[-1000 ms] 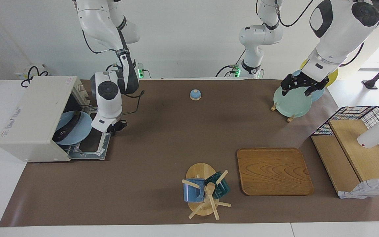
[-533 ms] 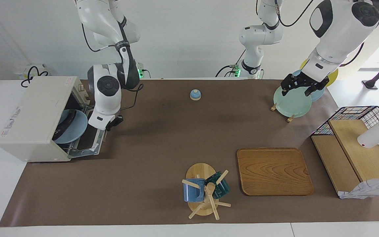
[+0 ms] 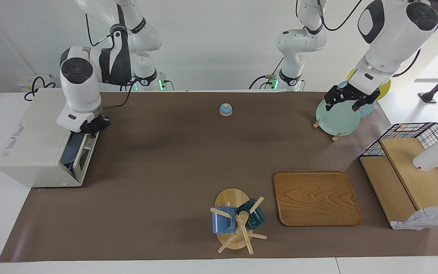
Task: Put eggplant into oven
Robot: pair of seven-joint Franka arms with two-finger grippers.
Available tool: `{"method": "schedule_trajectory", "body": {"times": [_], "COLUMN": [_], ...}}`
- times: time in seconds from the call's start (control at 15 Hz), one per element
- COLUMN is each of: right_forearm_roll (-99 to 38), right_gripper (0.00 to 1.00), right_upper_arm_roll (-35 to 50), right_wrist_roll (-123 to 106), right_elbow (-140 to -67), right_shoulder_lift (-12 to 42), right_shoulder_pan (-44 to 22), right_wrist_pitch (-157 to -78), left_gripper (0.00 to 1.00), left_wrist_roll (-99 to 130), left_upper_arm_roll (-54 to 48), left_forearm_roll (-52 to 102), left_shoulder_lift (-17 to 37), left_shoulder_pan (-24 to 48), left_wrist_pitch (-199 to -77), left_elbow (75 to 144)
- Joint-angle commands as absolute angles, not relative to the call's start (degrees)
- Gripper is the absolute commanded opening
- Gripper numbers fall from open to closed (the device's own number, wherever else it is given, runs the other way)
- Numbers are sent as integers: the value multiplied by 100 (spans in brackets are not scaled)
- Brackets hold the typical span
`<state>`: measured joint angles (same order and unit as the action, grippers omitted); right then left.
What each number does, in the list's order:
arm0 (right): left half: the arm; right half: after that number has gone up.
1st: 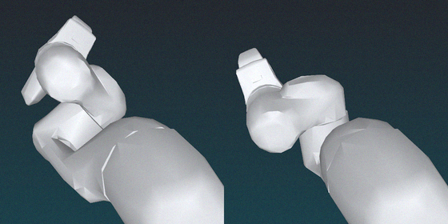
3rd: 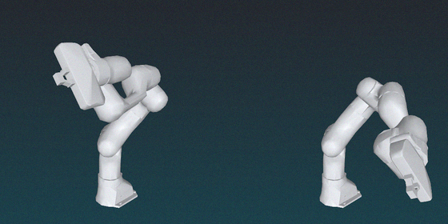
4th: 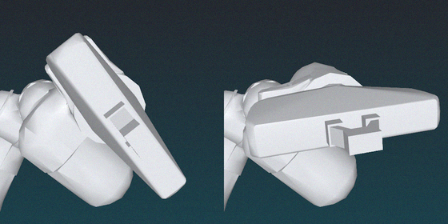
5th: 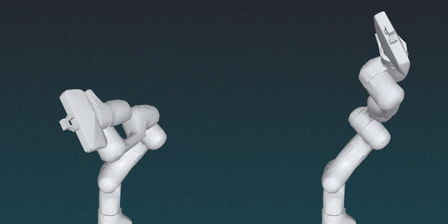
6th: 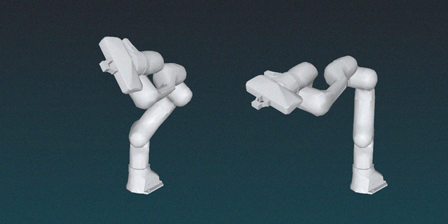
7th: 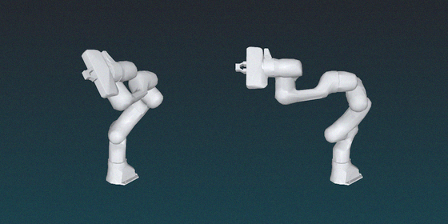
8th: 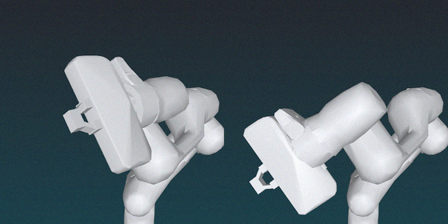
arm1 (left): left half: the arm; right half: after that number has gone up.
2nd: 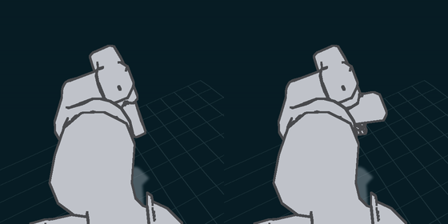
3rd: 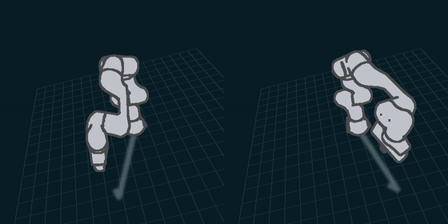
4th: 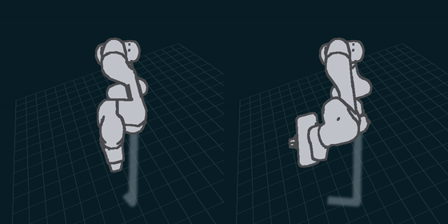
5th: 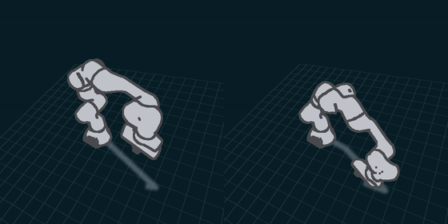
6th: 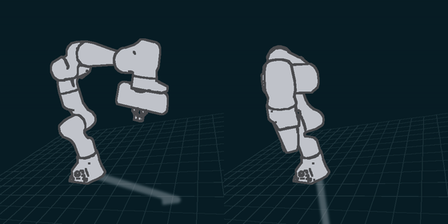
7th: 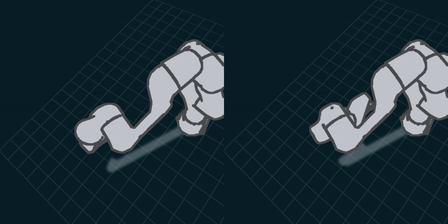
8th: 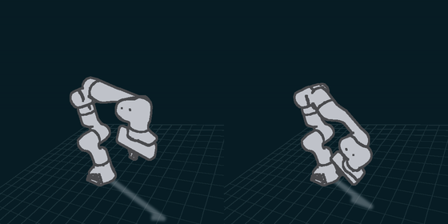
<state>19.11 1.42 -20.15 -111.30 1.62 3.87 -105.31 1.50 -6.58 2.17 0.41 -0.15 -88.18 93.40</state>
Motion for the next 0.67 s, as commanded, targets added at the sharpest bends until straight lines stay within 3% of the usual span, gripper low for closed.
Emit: {"method": "schedule_trajectory", "body": {"times": [0.0,0.2,0.47,0.53,0.6], "right_forearm_roll": [1784,1574,530,458,431], "right_gripper": [0,4,35,55,86], "right_upper_arm_roll": [158,149,132,132,149], "right_wrist_roll": [-2346,-2338,-2303,-2303,-2294], "right_elbow": [-10952,-10575,-9907,-9810,-9756], "right_shoulder_lift": [79,36,26,26,9], "right_shoulder_pan": [571,571,571,563,554], "right_wrist_pitch": [-10091,-9485,-8992,-8948,-8912], "left_gripper": [100,100,100,100,100], "left_wrist_roll": [132,132,132,132,132], "left_upper_arm_roll": [-712,-712,-712,-712,-712], "left_forearm_roll": [272,272,272,272,272], "left_shoulder_lift": [-97,-97,-97,-97,-105], "left_shoulder_pan": [-97,-97,-97,-97,-97], "left_wrist_pitch": [-8886,-8886,-8886,-8894,-8895], "left_elbow": [9483,9483,9483,9483,9483]}}
